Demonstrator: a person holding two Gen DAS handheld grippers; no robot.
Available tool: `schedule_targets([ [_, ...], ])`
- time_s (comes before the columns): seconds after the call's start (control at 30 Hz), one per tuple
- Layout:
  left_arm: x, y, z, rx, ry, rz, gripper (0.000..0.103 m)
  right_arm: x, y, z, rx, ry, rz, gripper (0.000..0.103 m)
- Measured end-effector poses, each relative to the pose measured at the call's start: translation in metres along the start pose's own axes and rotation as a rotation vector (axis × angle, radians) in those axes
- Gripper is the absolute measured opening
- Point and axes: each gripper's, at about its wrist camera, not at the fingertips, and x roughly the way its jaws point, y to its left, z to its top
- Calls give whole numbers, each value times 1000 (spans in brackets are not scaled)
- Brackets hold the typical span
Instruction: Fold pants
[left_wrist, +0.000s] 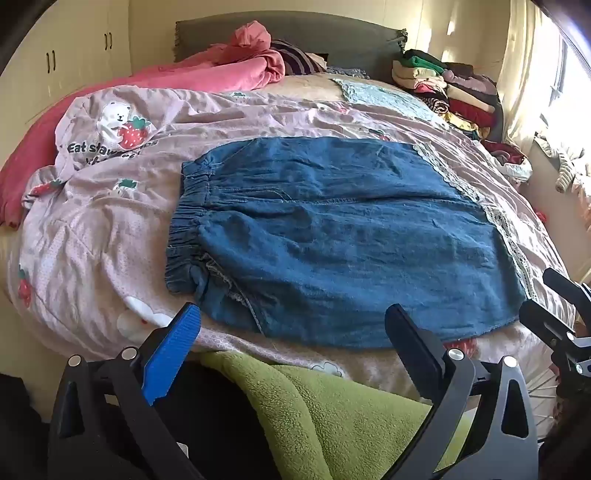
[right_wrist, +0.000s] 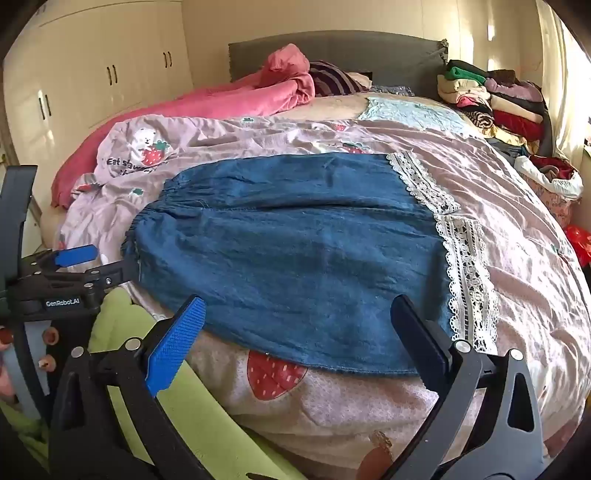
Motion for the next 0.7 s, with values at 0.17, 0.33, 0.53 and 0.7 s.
schedule_targets([
  [0.17, 1, -1, 2, -2, -1, 7, 99, 0, 1, 0, -2, 0, 3, 95],
  [0.33, -4, -1, 3, -10, -9, -1, 99, 0, 3, 0, -7, 0, -1, 95],
  [0.53, -4, 2, 2, -9, -12, -7, 99, 0, 2, 1, -6, -1, -2, 95],
  [0.7, -3, 4, 2, -10, -13, -8, 99, -1, 3, 0, -8, -3, -3, 95],
])
